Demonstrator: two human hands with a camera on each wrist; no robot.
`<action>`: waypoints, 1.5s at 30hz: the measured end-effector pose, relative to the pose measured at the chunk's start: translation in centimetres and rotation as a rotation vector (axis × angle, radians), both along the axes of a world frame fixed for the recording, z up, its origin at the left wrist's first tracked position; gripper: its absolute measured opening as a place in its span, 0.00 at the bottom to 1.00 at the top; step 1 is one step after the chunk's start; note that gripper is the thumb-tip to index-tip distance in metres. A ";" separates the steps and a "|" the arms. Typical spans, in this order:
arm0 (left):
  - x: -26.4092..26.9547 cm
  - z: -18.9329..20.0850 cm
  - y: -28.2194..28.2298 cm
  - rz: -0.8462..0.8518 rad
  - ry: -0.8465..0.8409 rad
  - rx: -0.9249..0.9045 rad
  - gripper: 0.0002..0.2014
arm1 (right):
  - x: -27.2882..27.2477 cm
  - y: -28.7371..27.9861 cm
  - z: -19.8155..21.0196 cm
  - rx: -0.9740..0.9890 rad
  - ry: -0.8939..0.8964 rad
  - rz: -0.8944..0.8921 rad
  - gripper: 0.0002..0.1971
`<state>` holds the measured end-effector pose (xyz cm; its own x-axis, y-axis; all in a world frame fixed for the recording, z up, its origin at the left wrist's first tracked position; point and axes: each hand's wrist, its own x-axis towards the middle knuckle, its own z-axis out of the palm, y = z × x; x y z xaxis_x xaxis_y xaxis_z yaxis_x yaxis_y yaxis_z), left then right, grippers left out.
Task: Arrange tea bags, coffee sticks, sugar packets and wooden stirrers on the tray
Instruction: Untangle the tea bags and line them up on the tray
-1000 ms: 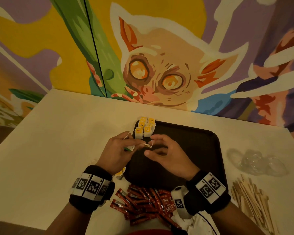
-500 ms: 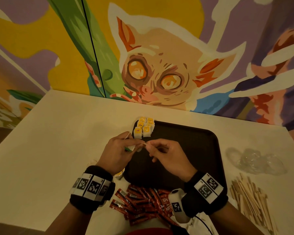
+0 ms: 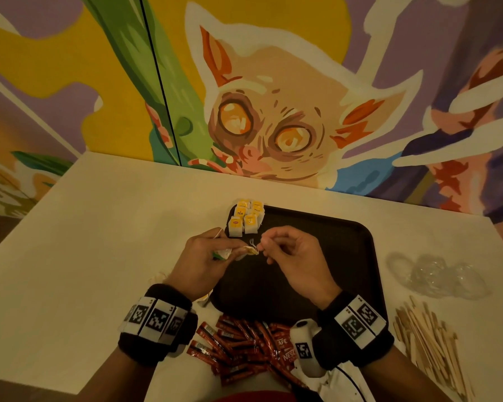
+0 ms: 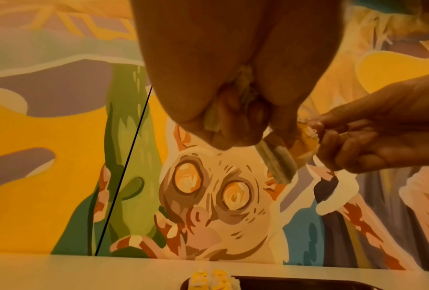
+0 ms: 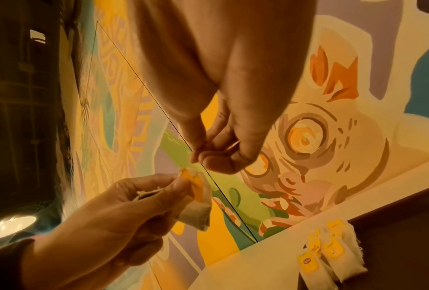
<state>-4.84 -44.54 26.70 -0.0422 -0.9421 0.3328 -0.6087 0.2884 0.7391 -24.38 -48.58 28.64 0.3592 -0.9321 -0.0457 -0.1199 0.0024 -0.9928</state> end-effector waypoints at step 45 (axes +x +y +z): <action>0.5 1.3 0.2 -0.093 0.059 0.217 0.07 | -2.5 -1.6 2.8 -0.375 0.588 0.401 0.07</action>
<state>-4.31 -44.38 28.03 -0.1183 -0.9848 0.1270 -0.5413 0.1712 0.8232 -26.84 -50.16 31.43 0.6842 -0.7282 -0.0407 -0.5445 -0.4729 -0.6927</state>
